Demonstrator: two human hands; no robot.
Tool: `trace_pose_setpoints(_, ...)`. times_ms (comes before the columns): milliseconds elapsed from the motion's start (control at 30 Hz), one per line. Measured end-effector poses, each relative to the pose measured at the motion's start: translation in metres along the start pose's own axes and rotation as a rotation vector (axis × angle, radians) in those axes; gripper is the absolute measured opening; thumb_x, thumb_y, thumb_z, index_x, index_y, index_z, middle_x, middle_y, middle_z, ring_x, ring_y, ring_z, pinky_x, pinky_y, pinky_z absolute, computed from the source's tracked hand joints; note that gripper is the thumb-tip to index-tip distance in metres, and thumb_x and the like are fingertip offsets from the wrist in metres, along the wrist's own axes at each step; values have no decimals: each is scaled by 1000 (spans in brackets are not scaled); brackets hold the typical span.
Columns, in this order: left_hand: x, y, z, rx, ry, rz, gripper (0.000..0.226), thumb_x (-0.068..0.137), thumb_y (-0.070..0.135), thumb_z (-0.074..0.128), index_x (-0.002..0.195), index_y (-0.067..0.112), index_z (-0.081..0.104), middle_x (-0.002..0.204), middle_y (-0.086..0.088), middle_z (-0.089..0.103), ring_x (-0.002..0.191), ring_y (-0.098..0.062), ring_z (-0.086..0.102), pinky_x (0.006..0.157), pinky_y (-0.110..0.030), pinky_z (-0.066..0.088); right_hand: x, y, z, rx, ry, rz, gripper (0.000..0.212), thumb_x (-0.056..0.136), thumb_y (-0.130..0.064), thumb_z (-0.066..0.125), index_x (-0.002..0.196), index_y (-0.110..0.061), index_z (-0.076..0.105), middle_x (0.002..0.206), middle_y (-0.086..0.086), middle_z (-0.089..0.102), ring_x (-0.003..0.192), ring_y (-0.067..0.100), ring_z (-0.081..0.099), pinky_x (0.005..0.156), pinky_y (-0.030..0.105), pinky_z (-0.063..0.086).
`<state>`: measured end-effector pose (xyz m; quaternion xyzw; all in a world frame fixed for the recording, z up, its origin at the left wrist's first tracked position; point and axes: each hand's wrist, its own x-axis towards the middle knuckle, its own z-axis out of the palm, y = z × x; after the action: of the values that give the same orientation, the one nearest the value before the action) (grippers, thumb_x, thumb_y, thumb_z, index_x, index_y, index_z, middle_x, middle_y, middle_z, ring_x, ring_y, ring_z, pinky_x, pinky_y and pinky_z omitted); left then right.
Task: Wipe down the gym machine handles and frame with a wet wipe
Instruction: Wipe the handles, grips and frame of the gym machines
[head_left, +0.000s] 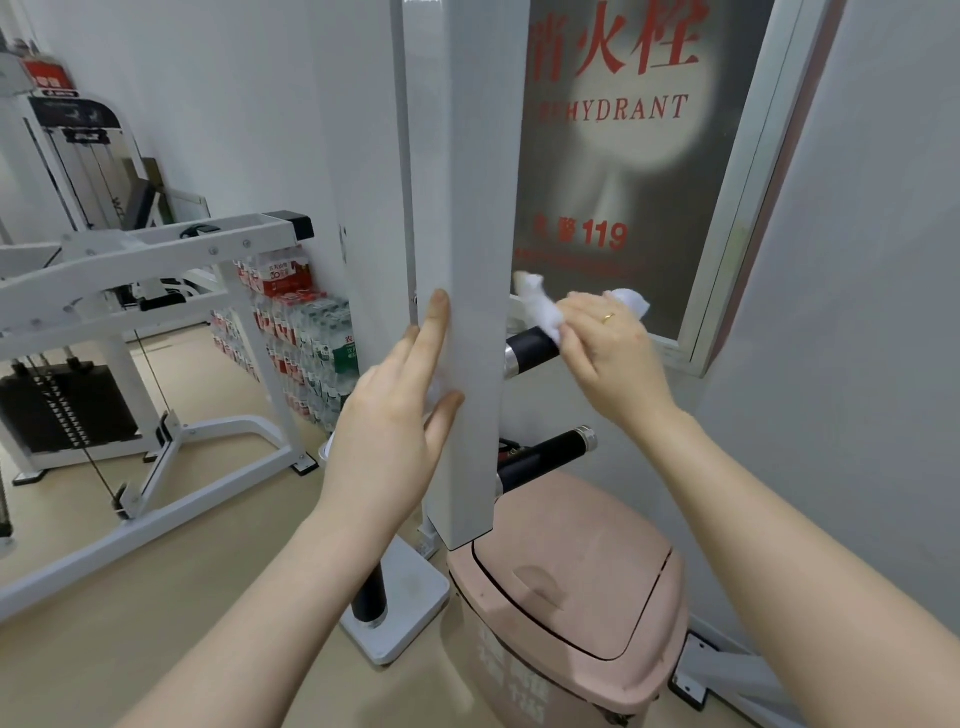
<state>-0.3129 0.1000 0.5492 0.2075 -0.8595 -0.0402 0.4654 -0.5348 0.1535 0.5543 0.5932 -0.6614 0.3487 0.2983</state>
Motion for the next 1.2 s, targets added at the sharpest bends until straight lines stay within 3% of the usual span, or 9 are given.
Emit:
trace_pose_setpoints(167,-1,2,1,13,5,5,82,85,14,61,142,21,3,131,-16,54,104,-37,56,84,-37,43,-2,-1,3,173,74,406,38,98,-13,33,130,-7,52,140,6,48,138,19,30,104,20,22)
trace_pose_setpoints(267,0,3,1,13,1,7,83,85,12,62,142,21,2,131,-17,53,104,-37,55,85,-38,44,2,-11,9,350,199,661,40,100,-16,30,136,-20,47,149,2,36,138,13,27,95,9,18)
trace_pose_setpoints(400,0,3,1,21,6,7,84,86,12,62,141,23,-1,131,-16,54,106,-36,55,86,-39,44,9,-25,14,792,353,952,36,98,-26,37,132,-26,51,138,-2,50,127,14,45,109,31,33)
trace_pose_setpoints(500,0,3,1,30,11,1,83,86,11,61,141,23,1,130,-17,54,104,-37,55,83,-39,45,13,-37,10,984,405,1071,41,98,-13,41,137,-24,44,141,-3,44,118,11,47,105,26,35)
trace_pose_setpoints(633,0,2,0,41,10,5,83,86,11,62,140,22,1,127,-19,55,100,-39,55,80,-40,45,5,-46,13,715,203,939,47,100,-11,32,145,-20,28,149,0,31,129,15,37,94,17,25)
trace_pose_setpoints(733,1,2,-1,30,5,5,84,86,12,62,140,24,-1,127,-18,55,99,-39,55,79,-40,45,5,-39,13,414,180,788,43,100,-13,29,143,-16,34,156,7,10,141,21,19,110,24,20)
trace_pose_setpoints(833,1,0,1,25,-3,19,84,86,14,61,141,24,-1,127,-17,55,96,-39,56,75,-38,44,-2,-37,15,171,88,544,38,99,-14,31,133,-8,46,147,11,36,142,26,18,113,43,22)
trace_pose_setpoints(1033,2,-1,1,12,2,14,77,83,24,51,142,24,2,128,-17,55,94,-39,57,73,-37,44,-9,-38,7,93,-150,-68,38,91,-21,30,113,-8,59,111,5,62,109,30,51,96,39,37)
trace_pose_setpoints(1200,2,-2,2,18,-4,24,78,83,25,51,142,24,0,125,-17,57,94,-38,58,74,-37,45,-4,-23,2,72,-9,137,41,91,-24,30,115,-12,60,117,7,64,118,29,48,101,39,35)
